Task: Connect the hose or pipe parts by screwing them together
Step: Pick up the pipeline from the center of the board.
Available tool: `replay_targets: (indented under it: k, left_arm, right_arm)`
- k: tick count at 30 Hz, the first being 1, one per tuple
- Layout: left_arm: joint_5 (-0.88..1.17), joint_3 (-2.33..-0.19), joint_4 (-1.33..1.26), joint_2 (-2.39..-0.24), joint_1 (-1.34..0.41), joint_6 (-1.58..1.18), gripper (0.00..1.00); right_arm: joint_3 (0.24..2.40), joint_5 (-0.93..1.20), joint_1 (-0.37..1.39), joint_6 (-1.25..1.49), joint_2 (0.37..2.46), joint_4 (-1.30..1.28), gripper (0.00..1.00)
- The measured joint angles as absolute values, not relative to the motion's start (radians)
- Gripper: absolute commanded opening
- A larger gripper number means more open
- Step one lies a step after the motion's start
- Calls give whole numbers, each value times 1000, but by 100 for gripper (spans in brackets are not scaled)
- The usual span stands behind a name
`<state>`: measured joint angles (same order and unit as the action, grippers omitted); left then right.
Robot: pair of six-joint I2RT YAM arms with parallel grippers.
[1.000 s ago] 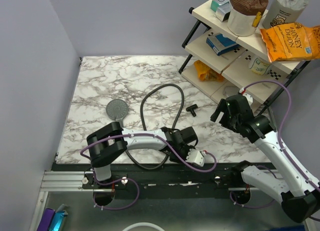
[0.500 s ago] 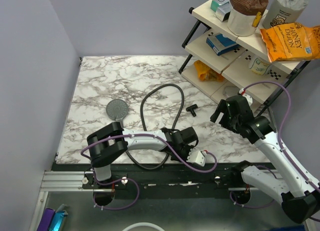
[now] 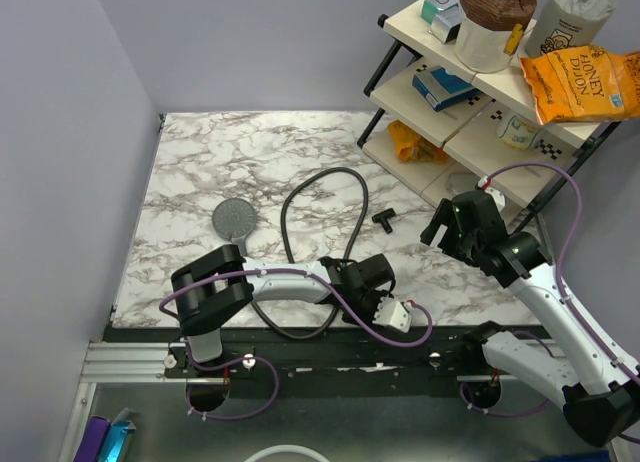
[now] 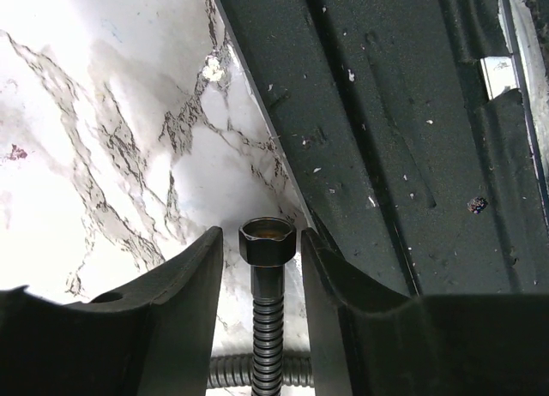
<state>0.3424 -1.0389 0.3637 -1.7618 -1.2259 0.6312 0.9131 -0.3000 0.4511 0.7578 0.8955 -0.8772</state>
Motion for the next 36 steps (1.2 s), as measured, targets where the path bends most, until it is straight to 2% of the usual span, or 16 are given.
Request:
replay_targets:
  k: [26, 36]
  left_arm:
    - [318, -1032, 385, -1750, -1231, 674, 52]
    - [296, -1023, 396, -1737, -1231, 677, 49]
  right_arm:
    - [913, -286, 450, 750, 896, -877, 94]
    - [913, -276, 450, 747, 896, -876, 94]
